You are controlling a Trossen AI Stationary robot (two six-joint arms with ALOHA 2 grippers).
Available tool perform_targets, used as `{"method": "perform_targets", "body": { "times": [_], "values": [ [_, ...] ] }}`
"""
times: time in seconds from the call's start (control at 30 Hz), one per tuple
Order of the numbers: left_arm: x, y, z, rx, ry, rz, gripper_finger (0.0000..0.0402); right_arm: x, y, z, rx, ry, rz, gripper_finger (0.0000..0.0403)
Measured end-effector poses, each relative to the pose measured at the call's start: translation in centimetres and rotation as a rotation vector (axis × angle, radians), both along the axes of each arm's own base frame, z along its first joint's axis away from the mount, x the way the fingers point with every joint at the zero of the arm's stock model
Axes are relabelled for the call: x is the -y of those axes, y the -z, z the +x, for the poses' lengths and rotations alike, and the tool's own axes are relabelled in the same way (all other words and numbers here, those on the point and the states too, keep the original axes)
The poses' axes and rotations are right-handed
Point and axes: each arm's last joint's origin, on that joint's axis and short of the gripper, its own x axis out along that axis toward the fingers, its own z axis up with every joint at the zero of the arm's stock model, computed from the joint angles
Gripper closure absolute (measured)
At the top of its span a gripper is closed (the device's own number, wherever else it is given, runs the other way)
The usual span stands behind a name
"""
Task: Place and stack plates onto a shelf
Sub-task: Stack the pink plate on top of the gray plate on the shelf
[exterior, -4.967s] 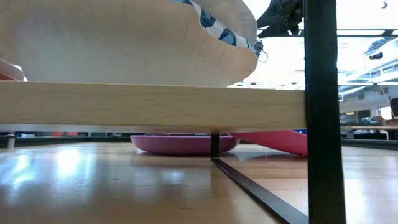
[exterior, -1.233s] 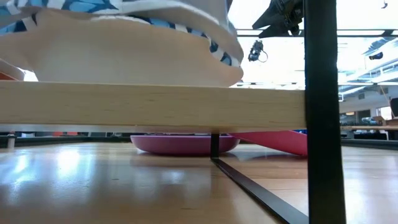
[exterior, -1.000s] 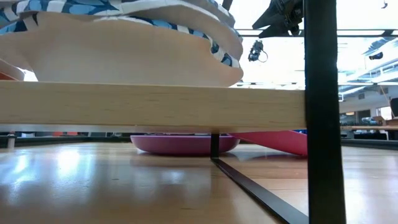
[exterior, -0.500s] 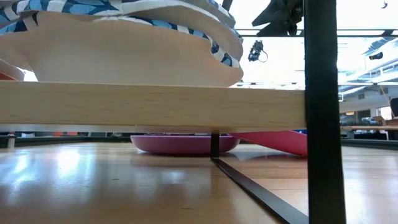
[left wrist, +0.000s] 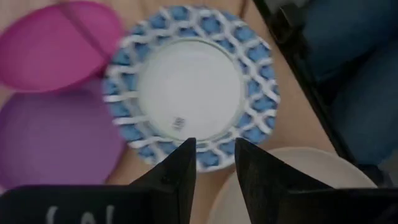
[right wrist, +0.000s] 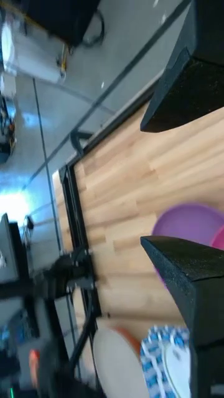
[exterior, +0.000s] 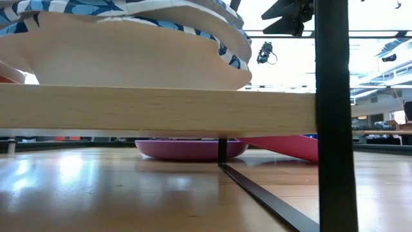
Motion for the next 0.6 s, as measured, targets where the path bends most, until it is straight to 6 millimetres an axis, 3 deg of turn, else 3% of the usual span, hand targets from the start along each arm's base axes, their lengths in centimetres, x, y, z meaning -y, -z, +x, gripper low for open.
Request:
{"method": "perform_targets", "body": {
  "times": [0.6],
  "values": [
    [-12.6, -5.1, -3.9, 0.169, -0.354, 0.074, 0.0285, -2.3, 0.3, 0.8, -0.014, -0.191, 0.033, 0.0112]
  ]
}}
